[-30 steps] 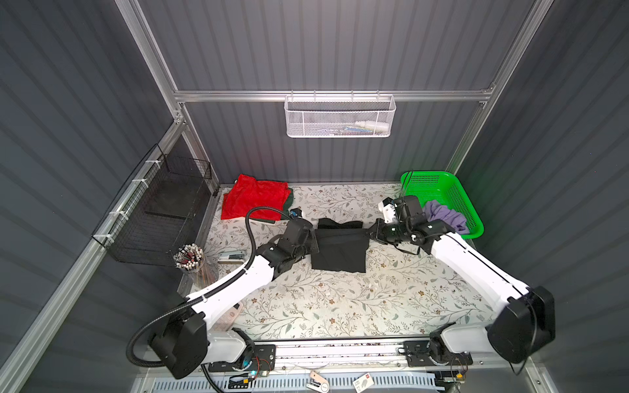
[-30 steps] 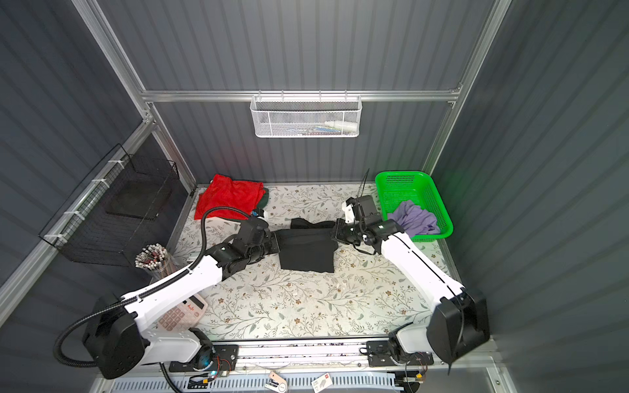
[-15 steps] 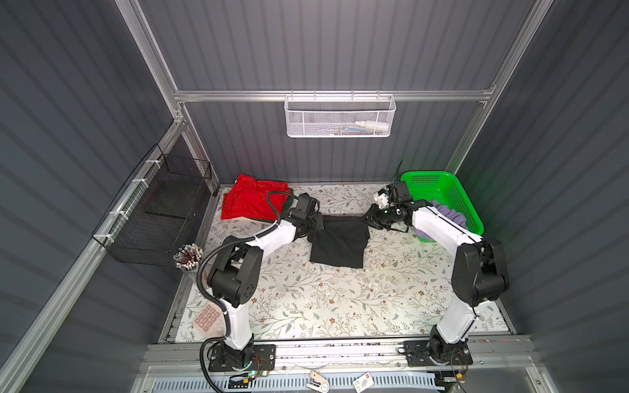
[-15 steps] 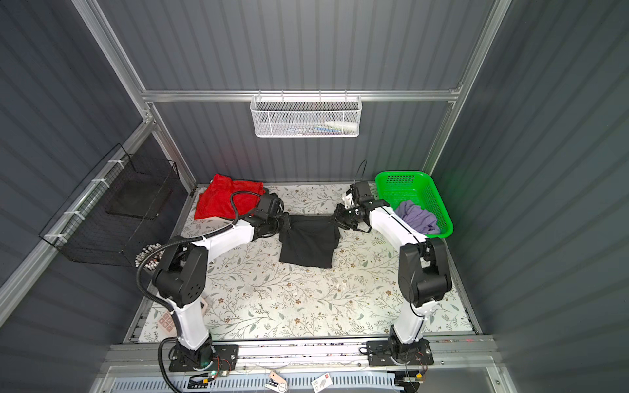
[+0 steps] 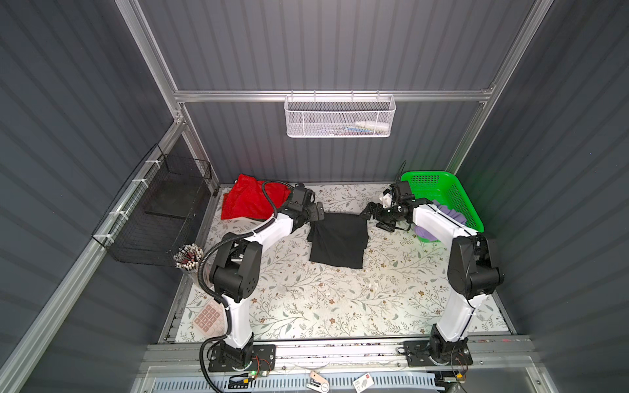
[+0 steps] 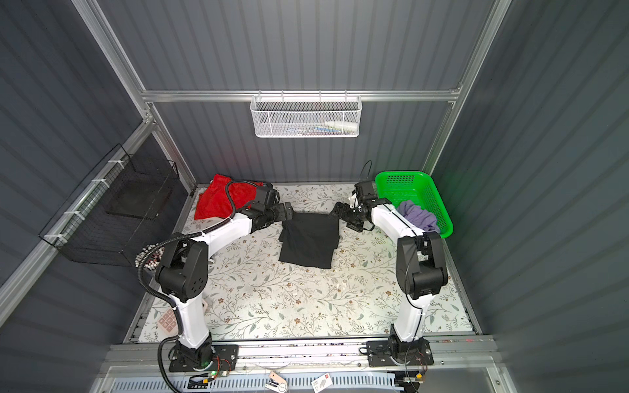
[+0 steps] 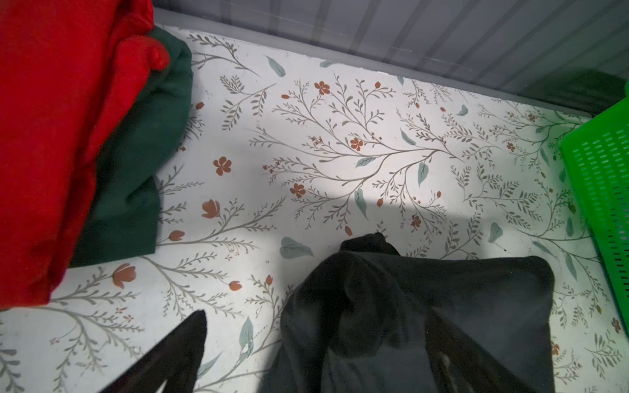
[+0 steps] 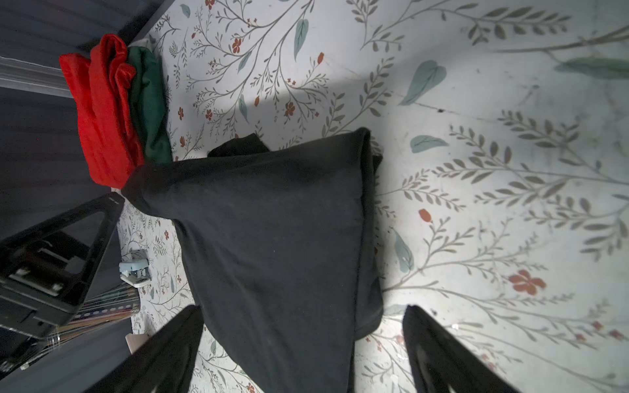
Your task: Fold and stack the t-shirts
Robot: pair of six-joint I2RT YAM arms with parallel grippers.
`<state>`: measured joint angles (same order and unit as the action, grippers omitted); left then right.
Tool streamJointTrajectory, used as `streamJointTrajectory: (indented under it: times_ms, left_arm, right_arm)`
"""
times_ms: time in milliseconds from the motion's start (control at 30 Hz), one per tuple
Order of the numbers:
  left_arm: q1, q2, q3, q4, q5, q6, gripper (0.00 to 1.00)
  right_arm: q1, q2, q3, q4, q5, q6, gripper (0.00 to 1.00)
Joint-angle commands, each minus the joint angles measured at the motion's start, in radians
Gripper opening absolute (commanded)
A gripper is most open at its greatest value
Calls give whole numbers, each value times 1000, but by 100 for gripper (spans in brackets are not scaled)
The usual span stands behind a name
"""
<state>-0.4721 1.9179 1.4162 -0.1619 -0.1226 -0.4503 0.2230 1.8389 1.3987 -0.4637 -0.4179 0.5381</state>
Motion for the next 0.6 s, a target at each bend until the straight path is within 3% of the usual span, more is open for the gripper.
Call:
streamJointTrajectory:
  times_ms: [0,167,467,567]
  left_arm:
    - [0,-7,-57,-30,21,45,100]
    - [8,66,-35,-58,88,41,99]
    - [16,216,68,-77,204,22,83]
    - [16,228,56,-38,248,-12,83]
  right_arm:
    - [1,-44,-51,-9,4,-14,94]
    - [1,-149,-174,17,-9,3,94]
    - [1,-272,-291,25,-15,10,94]
    - [1,-282,-305,23,-9,7,94]
